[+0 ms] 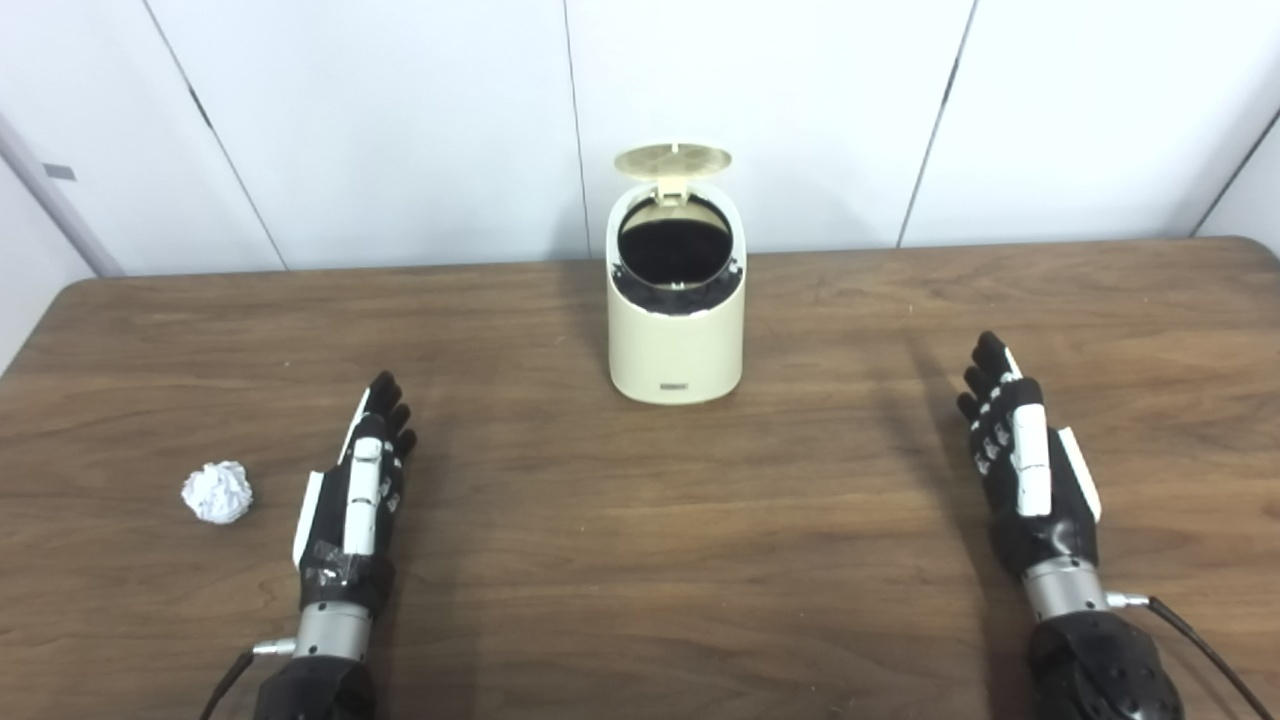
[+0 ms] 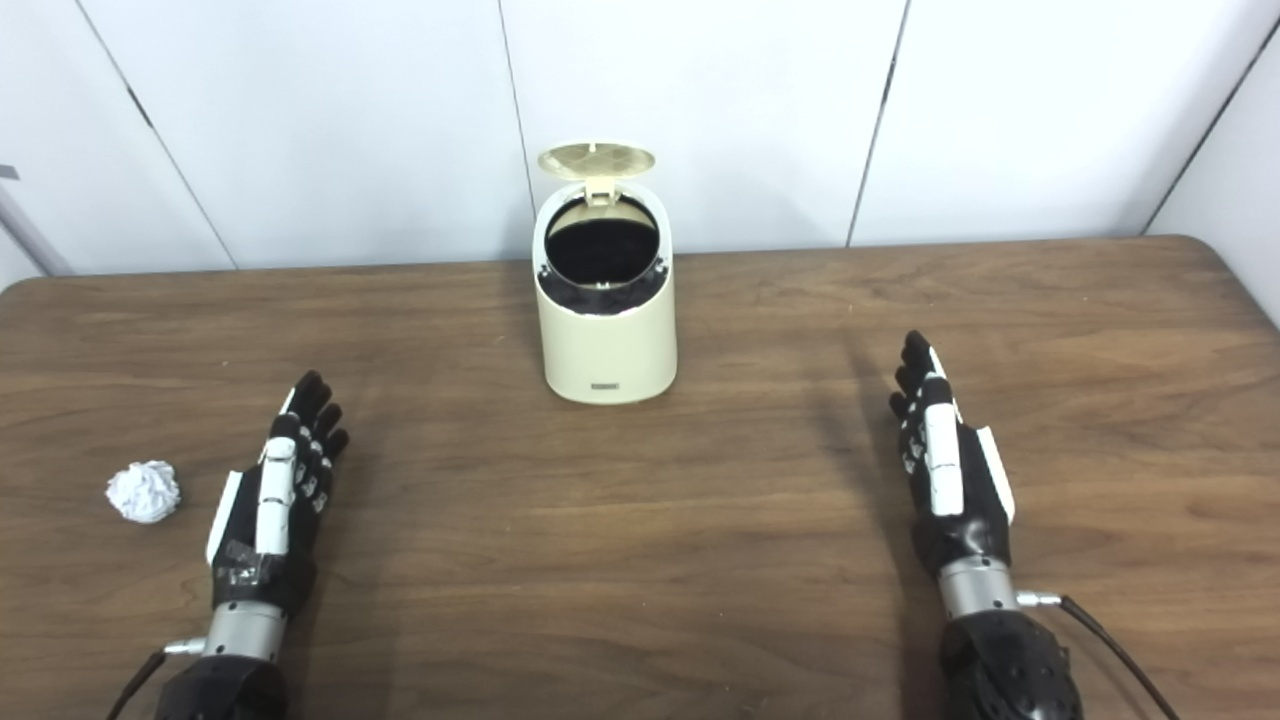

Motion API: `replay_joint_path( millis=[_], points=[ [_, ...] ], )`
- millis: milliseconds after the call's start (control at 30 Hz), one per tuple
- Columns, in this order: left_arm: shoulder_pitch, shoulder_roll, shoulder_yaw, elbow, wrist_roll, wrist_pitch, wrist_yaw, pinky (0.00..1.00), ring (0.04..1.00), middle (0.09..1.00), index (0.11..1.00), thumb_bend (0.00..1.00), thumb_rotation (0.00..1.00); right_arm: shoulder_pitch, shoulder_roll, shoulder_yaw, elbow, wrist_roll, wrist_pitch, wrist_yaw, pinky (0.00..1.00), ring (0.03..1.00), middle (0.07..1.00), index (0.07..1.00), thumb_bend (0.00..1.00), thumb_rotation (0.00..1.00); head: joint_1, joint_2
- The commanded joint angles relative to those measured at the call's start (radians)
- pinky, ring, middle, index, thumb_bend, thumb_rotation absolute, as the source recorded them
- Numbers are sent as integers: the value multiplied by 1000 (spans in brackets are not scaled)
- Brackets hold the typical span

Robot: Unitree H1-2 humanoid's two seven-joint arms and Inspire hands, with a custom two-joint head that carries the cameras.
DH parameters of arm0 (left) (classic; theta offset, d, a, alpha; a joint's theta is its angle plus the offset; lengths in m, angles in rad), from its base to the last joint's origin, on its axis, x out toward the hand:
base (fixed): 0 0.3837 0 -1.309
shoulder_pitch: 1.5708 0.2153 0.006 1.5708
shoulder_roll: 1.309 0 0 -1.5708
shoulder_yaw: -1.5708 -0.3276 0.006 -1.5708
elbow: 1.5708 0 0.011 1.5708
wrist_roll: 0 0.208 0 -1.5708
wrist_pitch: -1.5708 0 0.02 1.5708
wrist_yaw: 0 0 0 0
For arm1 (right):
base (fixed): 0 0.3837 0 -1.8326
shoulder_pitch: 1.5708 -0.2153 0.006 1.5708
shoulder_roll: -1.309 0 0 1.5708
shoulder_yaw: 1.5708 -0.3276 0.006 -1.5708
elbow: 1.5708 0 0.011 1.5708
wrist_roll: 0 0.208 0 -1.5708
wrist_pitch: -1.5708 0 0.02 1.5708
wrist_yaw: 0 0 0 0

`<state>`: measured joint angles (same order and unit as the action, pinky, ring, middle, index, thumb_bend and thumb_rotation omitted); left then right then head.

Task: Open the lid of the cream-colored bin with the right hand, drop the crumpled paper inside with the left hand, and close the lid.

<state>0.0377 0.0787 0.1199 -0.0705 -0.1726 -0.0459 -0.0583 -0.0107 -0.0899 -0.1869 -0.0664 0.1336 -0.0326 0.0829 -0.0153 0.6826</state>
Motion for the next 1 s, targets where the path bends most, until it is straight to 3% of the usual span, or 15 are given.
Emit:
replay_joint_path(
  millis=[0,300,667,967],
  points=[
    [11,14,8,33,-6,-8,-7,1000,1000,1000,999,512,911,-1,-1,5,-9,1,-46,-7,1000,1000,1000,961,542,1000,0,1],
    [10,15,9,35,5,-19,-5,1000,1000,1000,999,496,901,-7,-4,17,16,9,-63,-8,1000,1000,999,965,498,1000,34,0],
    [3,18,15,-93,43,75,33,1000,1000,990,971,519,554,-2,-30,8,23,39,-62,6,1000,1000,1000,977,499,1000,190,-8],
    [-24,50,22,-230,135,190,69,1000,1000,968,960,527,508,-12,-43,0,58,85,-72,15,1000,1000,1000,969,506,1000,318,-17]
  ],
)
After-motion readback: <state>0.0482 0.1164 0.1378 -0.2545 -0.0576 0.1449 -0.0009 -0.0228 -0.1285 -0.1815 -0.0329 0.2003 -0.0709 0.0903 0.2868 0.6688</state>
